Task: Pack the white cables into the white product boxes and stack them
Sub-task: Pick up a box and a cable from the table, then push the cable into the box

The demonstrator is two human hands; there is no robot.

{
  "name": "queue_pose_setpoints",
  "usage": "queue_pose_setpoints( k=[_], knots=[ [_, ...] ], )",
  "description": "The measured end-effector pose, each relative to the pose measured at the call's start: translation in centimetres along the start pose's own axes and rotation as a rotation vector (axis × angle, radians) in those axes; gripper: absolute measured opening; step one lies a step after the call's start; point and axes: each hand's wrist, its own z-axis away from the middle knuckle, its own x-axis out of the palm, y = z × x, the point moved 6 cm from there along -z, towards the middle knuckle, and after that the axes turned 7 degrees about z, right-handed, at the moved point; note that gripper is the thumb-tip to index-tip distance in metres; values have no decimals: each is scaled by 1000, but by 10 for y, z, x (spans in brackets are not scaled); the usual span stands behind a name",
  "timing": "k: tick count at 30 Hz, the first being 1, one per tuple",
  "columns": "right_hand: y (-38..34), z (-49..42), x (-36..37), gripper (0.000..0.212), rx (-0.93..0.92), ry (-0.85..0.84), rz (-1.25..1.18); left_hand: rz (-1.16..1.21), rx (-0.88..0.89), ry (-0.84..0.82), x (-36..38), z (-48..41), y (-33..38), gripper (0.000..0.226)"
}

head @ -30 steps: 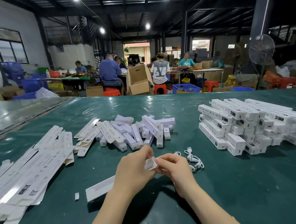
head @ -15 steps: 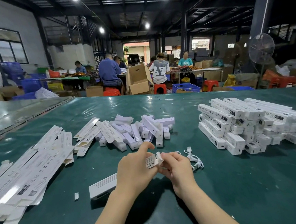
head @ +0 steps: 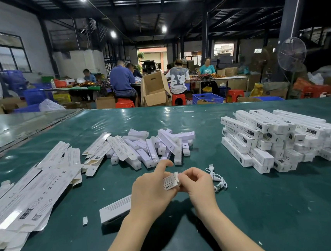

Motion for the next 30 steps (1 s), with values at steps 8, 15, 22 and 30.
queue_pose_setpoints(
  k=[8, 15, 22, 30],
  knots=[
    [-14, 9, 0, 31, -209, 66, 326, 4, 38, 20, 1, 2, 3, 45],
    [-8, 5, 5, 22, -70, -18, 44, 21, 33, 84, -3, 1, 4, 47],
    [-17, 18, 12, 30, -126, -19, 1, 72, -7, 197, -12, 1, 2, 47],
    [-3, 29, 43, 33, 224, -278, -646, 68, -2, 339, -22, 2, -1, 48]
  ],
)
